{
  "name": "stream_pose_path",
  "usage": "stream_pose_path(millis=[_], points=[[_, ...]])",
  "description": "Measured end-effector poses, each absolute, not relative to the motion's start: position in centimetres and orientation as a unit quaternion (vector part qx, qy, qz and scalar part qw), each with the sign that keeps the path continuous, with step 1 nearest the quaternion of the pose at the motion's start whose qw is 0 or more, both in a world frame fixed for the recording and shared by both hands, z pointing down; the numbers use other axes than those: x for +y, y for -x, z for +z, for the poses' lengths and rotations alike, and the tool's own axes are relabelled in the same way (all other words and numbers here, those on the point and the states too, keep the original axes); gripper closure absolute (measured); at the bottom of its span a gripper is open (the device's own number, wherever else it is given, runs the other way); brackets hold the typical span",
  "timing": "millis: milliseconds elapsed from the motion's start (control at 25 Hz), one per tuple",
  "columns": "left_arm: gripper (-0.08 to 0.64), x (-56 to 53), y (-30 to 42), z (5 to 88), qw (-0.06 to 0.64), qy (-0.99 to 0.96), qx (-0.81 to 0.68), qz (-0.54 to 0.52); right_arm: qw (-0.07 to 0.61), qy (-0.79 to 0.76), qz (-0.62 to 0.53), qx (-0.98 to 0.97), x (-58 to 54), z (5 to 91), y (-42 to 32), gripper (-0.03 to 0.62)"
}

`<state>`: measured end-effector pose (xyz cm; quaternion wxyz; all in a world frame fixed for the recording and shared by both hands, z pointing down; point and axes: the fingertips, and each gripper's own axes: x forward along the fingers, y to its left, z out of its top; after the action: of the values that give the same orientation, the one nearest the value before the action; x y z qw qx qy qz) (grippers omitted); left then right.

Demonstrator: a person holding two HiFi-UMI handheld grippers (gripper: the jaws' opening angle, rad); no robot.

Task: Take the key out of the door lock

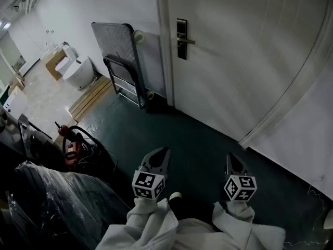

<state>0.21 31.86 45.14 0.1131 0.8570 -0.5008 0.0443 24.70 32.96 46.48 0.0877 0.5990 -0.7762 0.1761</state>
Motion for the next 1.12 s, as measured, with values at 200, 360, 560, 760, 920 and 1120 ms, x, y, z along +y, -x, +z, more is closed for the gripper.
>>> stream_pose_path(millis=[200,360,560,760,920,1120], points=[[0.537,31.4,0.0,45.0,0.105,-0.856,-0.505,0.04,0.089,-0.598,0.18,-0.776,32.7,46.9,-24.4,0.541],[0.537,30.6,0.3,44.9,0.102,-0.856,-0.505,0.037,0.087,-0.594,0.175,-0.78,31.8,46.8,-23.4,0.54],[0.537,29.2,0.6,44.4,0.094,-0.862,-0.498,0.03,0.081,-0.592,0.169,-0.784,30.5,46.4,-21.9,0.54],[0.537,27.6,1.1,43.8,0.086,-0.867,-0.491,0.024,0.074,-0.592,0.164,-0.785,29.2,46.1,-20.0,0.541],[0.537,26.9,1.7,43.5,0.087,-0.868,-0.488,0.011,0.072,-0.594,0.161,-0.785,28.7,46.2,-18.7,0.54],[0.537,27.0,2.7,43.7,0.092,-0.868,-0.487,0.015,0.08,-0.59,0.163,-0.787,28.9,46.4,-17.3,0.54]])
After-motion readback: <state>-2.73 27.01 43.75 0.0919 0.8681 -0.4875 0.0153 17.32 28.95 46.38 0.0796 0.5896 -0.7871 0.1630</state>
